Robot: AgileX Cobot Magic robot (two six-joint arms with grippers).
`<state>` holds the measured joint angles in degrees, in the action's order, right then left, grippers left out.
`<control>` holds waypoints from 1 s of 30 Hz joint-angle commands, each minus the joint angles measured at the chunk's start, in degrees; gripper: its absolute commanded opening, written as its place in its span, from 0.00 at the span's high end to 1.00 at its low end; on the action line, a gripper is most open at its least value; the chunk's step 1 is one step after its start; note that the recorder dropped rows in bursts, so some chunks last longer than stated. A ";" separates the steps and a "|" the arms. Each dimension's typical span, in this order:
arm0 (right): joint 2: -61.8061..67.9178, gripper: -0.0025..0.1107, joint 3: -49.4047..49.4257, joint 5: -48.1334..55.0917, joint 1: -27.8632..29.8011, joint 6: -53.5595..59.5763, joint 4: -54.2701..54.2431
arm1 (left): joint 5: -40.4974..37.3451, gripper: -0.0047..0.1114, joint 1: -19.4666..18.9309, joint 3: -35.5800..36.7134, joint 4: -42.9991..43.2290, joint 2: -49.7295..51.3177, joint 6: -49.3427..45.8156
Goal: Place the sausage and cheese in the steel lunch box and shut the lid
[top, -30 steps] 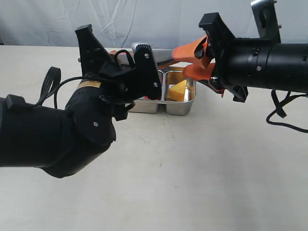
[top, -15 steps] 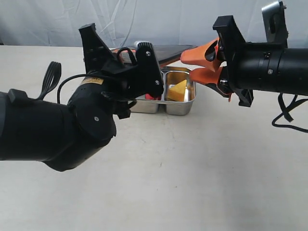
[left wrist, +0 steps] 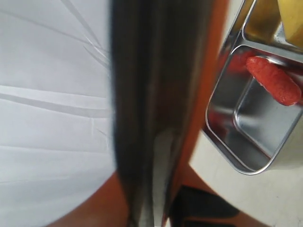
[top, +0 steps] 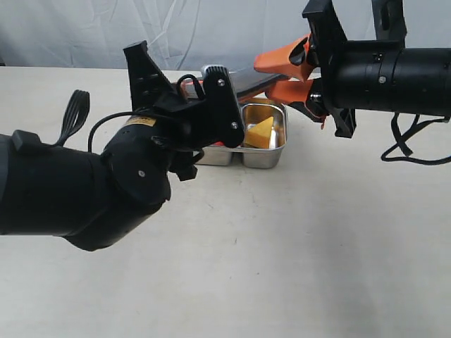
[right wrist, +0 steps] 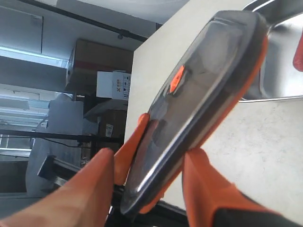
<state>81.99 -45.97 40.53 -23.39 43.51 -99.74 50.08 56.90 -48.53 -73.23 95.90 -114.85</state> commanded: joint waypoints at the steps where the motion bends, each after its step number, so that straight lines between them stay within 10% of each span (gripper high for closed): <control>1: 2.89 0.58 -2.03 1.79 -2.12 -1.03 -0.20 | 0.01 0.96 0.32 -0.42 0.72 -0.20 0.47; 9: 6.77 0.64 -4.69 0.06 -4.78 -1.62 -0.20 | -0.36 0.96 0.32 -0.42 0.72 -0.20 0.47; 16: 6.90 0.98 -4.69 -0.46 -4.78 -0.24 -0.20 | -0.78 0.96 0.32 -0.42 0.72 -0.20 0.47; 30: 9.04 0.98 -4.69 -9.09 -4.67 3.64 6.92 | -3.21 0.96 -0.77 -0.42 -11.35 -0.20 0.74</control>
<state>89.51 -50.76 36.79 -28.61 43.99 -97.57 46.16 56.86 -48.79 -80.34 95.99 -114.57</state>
